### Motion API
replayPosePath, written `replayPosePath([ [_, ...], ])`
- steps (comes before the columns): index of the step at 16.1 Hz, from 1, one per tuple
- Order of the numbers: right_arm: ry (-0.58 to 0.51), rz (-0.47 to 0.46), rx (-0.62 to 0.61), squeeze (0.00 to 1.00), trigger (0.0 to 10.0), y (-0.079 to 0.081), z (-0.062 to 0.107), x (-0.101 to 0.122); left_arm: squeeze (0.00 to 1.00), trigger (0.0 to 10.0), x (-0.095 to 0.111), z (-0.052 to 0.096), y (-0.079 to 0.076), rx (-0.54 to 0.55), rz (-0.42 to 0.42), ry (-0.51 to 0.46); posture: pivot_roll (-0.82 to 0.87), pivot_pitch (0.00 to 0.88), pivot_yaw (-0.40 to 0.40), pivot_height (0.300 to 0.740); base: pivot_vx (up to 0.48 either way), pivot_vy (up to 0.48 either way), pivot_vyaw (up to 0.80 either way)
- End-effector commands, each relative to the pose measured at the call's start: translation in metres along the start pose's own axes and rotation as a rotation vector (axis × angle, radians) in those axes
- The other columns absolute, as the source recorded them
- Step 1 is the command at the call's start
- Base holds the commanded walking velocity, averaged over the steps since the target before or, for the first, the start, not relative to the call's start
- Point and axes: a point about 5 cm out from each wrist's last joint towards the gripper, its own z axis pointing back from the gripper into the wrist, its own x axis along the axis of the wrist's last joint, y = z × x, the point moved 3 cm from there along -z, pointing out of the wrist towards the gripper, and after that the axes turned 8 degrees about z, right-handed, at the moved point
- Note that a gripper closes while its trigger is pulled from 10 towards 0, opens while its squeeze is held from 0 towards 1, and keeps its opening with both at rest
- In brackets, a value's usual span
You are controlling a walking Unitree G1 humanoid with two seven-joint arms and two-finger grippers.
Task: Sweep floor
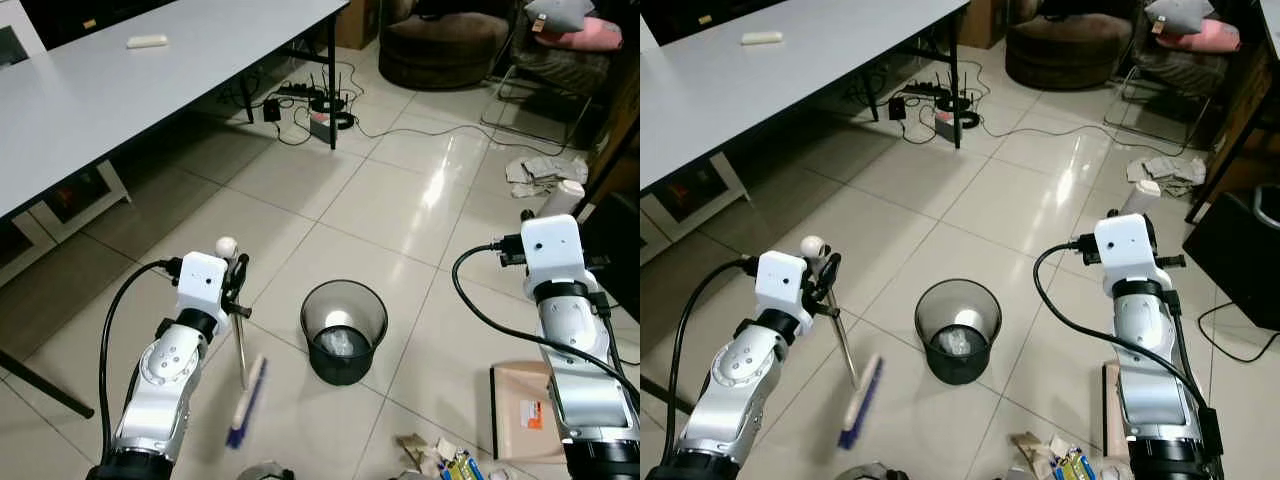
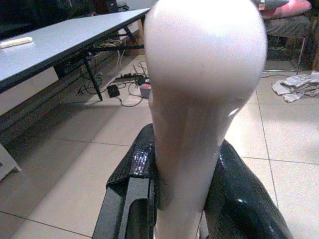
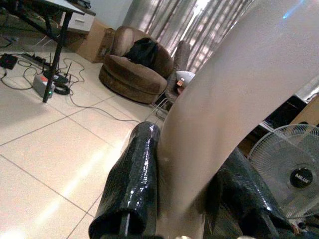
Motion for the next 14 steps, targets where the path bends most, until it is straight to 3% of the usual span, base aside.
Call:
replayPosePath([
  [1, -0.026, -0.018, -0.017, 0.0, 10.0, -0.003, 0.0, 0.006, 0.0, 10.0, 0.008, 0.0, 0.0, -0.009, -0.012, -0.028, -0.01, 0.041, 0.056, 0.74, 0.0, 0.0, 0.0],
  [5, -0.01, -0.101, -0.011, 0.0, 10.0, 0.006, 0.005, 0.008, 0.0, 10.0, 0.007, 0.002, -0.006, -0.022, 0.003, -0.025, -0.02, 0.038, 0.063, 0.74, 0.0, 0.0, 0.0],
  [11, -0.027, -0.233, -0.011, 0.0, 10.0, 0.011, 0.013, 0.014, 0.0, 10.0, 0.006, 0.005, -0.009, -0.033, -0.017, -0.02, 0.0, 0.025, 0.051, 0.74, -0.289, 0.0, 0.0],
  [13, 0.039, -0.375, -0.071, 0.0, 10.0, 0.008, 0.011, 0.007, 0.0, 10.0, 0.006, 0.007, -0.009, -0.033, -0.024, -0.02, 0.01, 0.019, 0.05, 0.74, -0.302, 0.0, 0.0],
  [14, 0.053, -0.404, -0.089, 0.0, 10.0, 0.009, 0.009, 0.007, 0.0, 10.0, 0.007, 0.008, -0.008, -0.033, -0.03, -0.021, 0.01, 0.017, 0.052, 0.74, -0.3, 0.0, 0.0],
])
